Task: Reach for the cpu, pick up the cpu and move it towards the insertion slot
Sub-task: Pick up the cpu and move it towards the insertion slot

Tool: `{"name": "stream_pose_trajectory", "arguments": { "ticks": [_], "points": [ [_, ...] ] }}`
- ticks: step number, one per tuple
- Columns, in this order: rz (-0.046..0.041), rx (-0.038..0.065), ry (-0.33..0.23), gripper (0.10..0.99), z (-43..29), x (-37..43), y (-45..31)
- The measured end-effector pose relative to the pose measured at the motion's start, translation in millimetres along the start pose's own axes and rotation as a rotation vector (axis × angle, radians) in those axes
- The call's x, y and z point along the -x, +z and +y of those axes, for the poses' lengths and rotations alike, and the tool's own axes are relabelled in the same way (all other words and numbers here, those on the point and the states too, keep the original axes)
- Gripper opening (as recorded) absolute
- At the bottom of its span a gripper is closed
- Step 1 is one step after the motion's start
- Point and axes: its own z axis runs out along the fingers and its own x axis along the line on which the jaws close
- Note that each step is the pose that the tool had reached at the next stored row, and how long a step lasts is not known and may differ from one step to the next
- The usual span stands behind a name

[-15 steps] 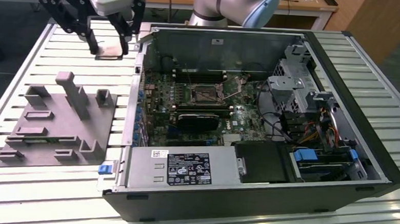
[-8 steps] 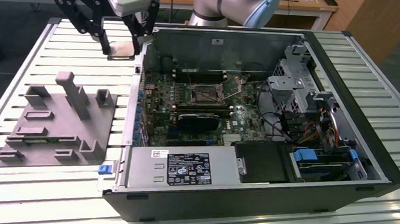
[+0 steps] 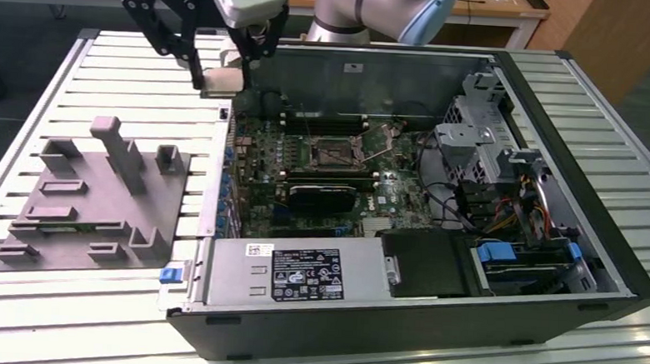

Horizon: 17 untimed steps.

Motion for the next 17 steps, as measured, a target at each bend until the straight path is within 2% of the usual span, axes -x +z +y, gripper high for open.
{"name": "stream_pose_trajectory", "arguments": {
  "ticks": [17],
  "points": [
    [0.0001,0.000,0.000,0.541,-0.7,47.8,-0.1]
  ]
}}
